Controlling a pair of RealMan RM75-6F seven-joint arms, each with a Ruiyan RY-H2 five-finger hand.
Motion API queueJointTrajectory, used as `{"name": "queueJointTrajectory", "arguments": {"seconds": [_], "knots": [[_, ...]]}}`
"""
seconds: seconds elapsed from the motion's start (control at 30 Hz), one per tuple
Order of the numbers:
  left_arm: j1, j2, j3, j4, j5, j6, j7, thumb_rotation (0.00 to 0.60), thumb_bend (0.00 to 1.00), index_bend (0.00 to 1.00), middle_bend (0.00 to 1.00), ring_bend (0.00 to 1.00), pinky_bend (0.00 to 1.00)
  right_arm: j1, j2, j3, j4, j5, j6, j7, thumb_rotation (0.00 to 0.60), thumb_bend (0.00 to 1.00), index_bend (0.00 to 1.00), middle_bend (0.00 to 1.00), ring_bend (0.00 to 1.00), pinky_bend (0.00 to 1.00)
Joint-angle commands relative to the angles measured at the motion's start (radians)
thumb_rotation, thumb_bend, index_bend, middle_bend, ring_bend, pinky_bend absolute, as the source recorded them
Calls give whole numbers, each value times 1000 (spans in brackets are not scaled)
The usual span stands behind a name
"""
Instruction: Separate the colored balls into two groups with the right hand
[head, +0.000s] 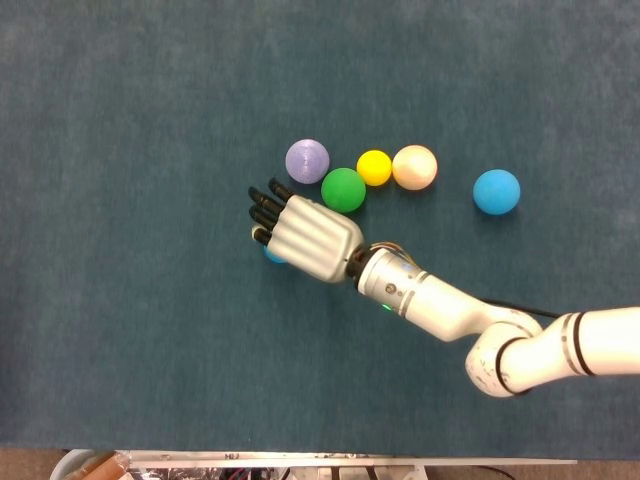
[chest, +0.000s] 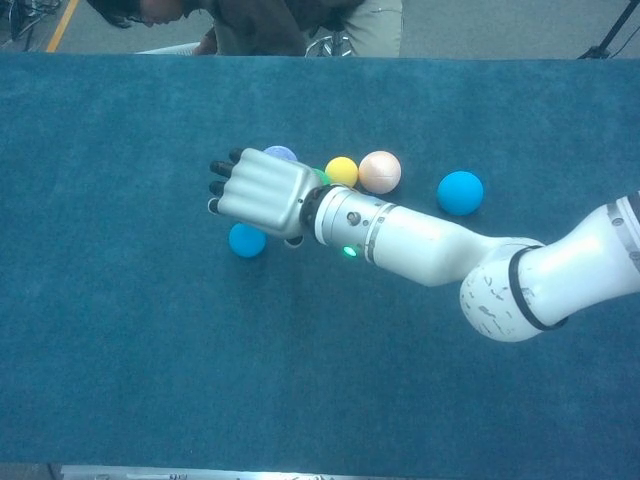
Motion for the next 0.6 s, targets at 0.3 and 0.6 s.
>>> {"name": "queueJointTrajectory", "arguments": {"seconds": [0.3,0.6], "knots": [[4,-3,0,10,0,2,-11,600,443,283,220,209,195,-76,189,13,-155,45,122,107,600,0,266,216,86,189],[-15,-27,-2,37,4,-27,-31,600,443,283,221,208,195,-140,333,-13,-208,191,174,134,600,0,317,216,86,191]]}}
